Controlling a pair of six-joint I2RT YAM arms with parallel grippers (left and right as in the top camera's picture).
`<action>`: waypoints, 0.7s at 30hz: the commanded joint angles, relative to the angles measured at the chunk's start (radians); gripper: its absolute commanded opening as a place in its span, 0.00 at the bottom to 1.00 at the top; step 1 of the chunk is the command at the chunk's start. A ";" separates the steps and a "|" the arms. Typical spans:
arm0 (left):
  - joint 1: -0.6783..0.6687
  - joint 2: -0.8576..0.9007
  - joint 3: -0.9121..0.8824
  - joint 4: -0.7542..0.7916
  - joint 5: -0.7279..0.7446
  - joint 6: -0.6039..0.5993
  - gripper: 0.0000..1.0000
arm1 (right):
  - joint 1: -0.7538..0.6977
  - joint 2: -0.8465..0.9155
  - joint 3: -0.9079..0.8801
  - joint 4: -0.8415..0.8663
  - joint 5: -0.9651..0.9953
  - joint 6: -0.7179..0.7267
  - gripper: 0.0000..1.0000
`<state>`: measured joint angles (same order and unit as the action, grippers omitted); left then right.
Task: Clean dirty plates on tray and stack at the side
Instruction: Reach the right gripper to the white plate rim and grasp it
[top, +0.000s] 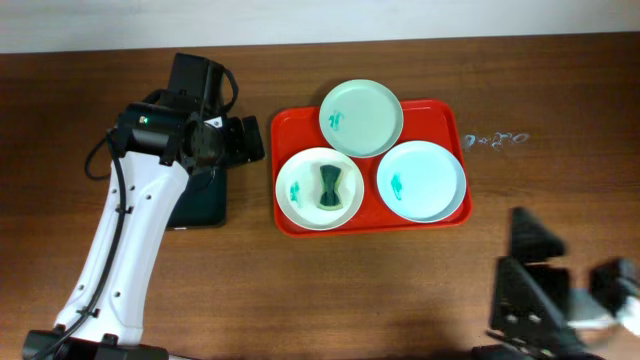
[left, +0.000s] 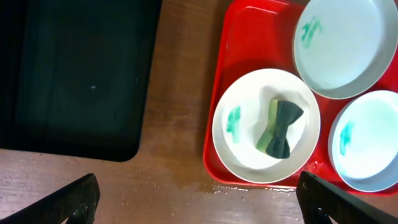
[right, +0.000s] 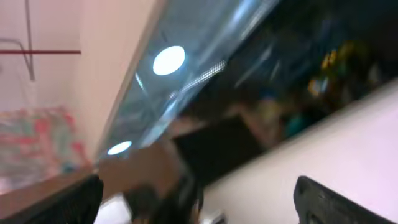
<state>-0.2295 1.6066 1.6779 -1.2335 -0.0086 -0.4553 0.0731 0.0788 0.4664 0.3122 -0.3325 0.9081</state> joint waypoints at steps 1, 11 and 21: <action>0.003 0.003 -0.002 0.002 -0.006 0.016 1.00 | 0.005 0.181 0.408 -0.450 0.058 -0.420 0.98; 0.003 0.004 -0.002 0.001 -0.006 0.016 0.99 | 0.037 1.346 1.095 -1.554 -0.166 -0.688 0.64; 0.003 0.004 -0.002 0.001 -0.006 0.016 0.99 | 0.170 1.970 1.091 -1.318 -0.133 -0.859 0.56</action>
<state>-0.2295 1.6085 1.6741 -1.2343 -0.0082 -0.4526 0.2401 2.0010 1.5547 -1.0264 -0.4686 0.1341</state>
